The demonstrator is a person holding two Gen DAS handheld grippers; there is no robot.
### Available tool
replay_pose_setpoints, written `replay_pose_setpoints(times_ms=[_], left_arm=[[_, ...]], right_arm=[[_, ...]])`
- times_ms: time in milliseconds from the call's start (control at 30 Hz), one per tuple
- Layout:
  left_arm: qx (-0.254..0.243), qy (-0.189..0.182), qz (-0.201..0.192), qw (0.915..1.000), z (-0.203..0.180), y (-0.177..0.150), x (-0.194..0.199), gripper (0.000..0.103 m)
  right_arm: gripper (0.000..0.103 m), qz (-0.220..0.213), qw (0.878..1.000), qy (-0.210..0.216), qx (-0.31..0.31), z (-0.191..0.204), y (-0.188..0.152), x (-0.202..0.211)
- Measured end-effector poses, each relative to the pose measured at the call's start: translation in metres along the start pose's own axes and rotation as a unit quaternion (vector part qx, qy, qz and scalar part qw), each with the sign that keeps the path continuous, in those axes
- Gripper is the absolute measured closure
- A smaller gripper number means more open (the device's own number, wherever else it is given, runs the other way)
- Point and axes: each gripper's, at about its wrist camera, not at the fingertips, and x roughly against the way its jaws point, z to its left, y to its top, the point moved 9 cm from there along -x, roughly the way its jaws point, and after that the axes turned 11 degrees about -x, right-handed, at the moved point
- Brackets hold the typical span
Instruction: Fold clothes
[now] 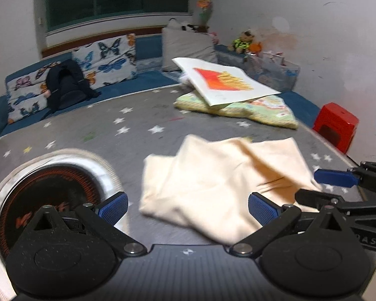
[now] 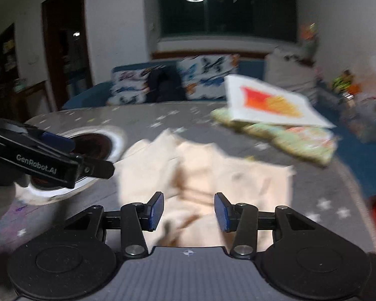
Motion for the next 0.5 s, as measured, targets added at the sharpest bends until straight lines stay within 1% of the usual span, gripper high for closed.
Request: replay_pose_setpoints(times_ms=[67, 167, 233, 300, 367, 400, 433, 467, 500], left_arm=[[0.000, -0.005, 0.003, 1.0000, -0.009, 0.009, -0.005, 0.000], [-0.009, -0.019, 0.004, 0.9998, -0.024, 0.022, -0.015, 0.000], [-0.016, -0.009, 0.015, 0.9997, -0.030, 0.027, -0.027, 0.000], [-0.020, -0.002, 0.030, 0.9993, -0.035, 0.029, -0.041, 0.006], [-0.020, -0.001, 0.050, 0.9986, -0.037, 0.027, -0.054, 0.021], [-0.016, -0.006, 0.052, 0.9985, -0.036, 0.024, -0.056, 0.026], [-0.013, -0.012, 0.054, 0.9984, -0.035, 0.021, -0.056, 0.037], [-0.009, -0.018, 0.055, 0.9983, -0.034, 0.018, -0.057, 0.053], [-0.005, -0.024, 0.057, 0.9981, -0.033, 0.016, -0.057, 0.060]], right_arm=[[0.055, -0.013, 0.999, -0.029, 0.002, -0.013, 0.007, 0.002], [0.054, -0.009, 0.999, -0.045, 0.001, -0.023, 0.009, -0.004], [0.054, -0.002, 0.999, -0.052, 0.004, -0.027, 0.008, -0.011], [0.054, 0.004, 0.998, -0.062, 0.011, -0.029, 0.005, -0.018], [0.055, 0.008, 0.997, -0.069, 0.016, -0.030, 0.002, -0.023], [0.058, 0.011, 0.997, -0.069, 0.015, -0.030, 0.000, -0.025], [0.066, 0.016, 0.998, -0.064, 0.010, -0.031, -0.002, -0.026], [0.070, 0.017, 0.998, -0.061, 0.008, -0.030, -0.003, -0.026], [0.077, 0.019, 0.998, -0.059, 0.007, -0.029, -0.005, -0.026]])
